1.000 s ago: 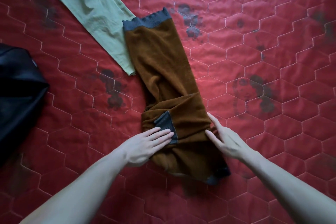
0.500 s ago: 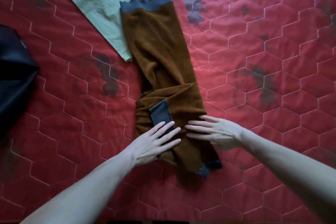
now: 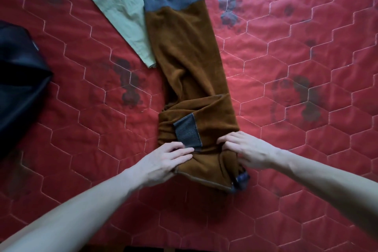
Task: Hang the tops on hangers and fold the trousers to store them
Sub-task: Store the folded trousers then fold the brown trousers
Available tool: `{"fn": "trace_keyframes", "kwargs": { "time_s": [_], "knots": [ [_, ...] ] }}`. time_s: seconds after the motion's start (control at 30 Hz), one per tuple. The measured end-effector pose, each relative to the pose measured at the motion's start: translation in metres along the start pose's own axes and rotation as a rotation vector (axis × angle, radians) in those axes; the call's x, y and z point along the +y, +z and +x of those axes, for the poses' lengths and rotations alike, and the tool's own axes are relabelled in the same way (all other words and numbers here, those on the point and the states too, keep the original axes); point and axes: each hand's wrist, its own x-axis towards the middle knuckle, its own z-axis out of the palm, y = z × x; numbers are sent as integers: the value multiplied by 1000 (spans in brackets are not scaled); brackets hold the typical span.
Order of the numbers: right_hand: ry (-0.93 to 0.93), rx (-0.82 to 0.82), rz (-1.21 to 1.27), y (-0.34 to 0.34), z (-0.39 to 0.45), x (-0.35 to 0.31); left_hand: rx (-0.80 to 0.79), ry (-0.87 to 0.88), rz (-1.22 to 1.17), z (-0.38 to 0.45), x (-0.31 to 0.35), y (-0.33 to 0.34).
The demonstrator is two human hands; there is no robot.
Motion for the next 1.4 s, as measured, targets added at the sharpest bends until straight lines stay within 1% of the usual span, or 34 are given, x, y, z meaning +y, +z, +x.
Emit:
{"fn": "trace_keyframes", "kwargs": {
  "time_s": [0.03, 0.07, 0.1, 0.13, 0.2, 0.27, 0.33, 0.4, 0.43, 0.47, 0.5, 0.53, 0.6, 0.67, 0.73, 0.77, 0.83, 0.97, 1.0, 1.07, 1.13, 1.17, 1.2, 1.23, 1.27, 1.3, 1.33, 1.37, 1.4],
  "knots": [
    [57, -12, 63, -5, 3, 3, 69, -43, -76, 2, 0, 2],
    [32, 19, 57, -4, 3, 7, 130, -114, -170, 4, 2, 0],
    [54, -8, 46, -5, 5, 9, 166, -178, -224, 5, 6, 2],
    [19, -6, -1, -5, 6, 12, 197, -228, -277, 7, 11, -1],
    [-40, -25, -70, -7, 10, 13, 185, -309, -326, 12, 17, -4],
    [-14, 6, -38, -9, 10, 11, 171, -418, -382, 18, 17, -9],
    [130, 79, 122, -14, 12, 9, 172, -584, -483, 30, 13, -14],
    [305, 150, 341, -19, 15, 5, 167, -691, -611, 35, 6, -16],
    [400, 222, 443, -17, 17, 4, 150, -696, -647, 35, 4, -17],
    [508, 299, 503, -18, 22, 3, 125, -661, -655, 33, 3, -19],
    [611, 388, 544, -16, 27, 4, 100, -619, -652, 32, 2, -19],
    [702, 442, 561, -16, 34, 5, 74, -591, -640, 31, 3, -19],
    [819, 454, 533, -16, 46, 8, 47, -643, -566, 34, 8, -22],
    [890, 430, 446, -16, 57, 12, 40, -741, -360, 44, 13, -24],
    [944, 417, 365, -14, 64, 13, 68, -737, -218, 53, 22, -22],
    [953, 420, 338, -12, 66, 12, 97, -707, -196, 56, 26, -19],
    [975, 441, 308, -10, 66, 13, 141, -677, -222, 58, 32, -12],
    [1059, 493, 234, -10, 66, 10, 195, -779, -421, 52, 19, -11],
    [1054, 507, 177, -10, 68, 8, 205, -796, -481, 51, 14, -13],
    [956, 559, -5, -9, 70, 7, 255, -855, -524, 48, 7, -18],
    [839, 640, -152, -11, 72, 8, 332, -942, -419, 47, 6, -18],
    [770, 679, -218, -13, 72, 13, 384, -921, -298, 47, 7, -18],
    [680, 701, -291, -14, 72, 16, 434, -830, -155, 48, 9, -15],
    [566, 701, -365, -14, 72, 18, 478, -668, -28, 50, 10, -13],
    [427, 676, -433, -14, 71, 19, 484, -451, 66, 53, 9, -9],
    [279, 625, -481, -14, 69, 20, 436, -237, 154, 56, 6, -6],
    [144, 564, -505, -13, 67, 21, 356, -72, 245, 58, 3, -3],
    [46, 504, -507, -12, 64, 22, 264, 16, 313, 58, -2, -1],
    [3, 448, -478, -11, 61, 23, 182, 39, 343, 57, -8, 1]
  ]
}}
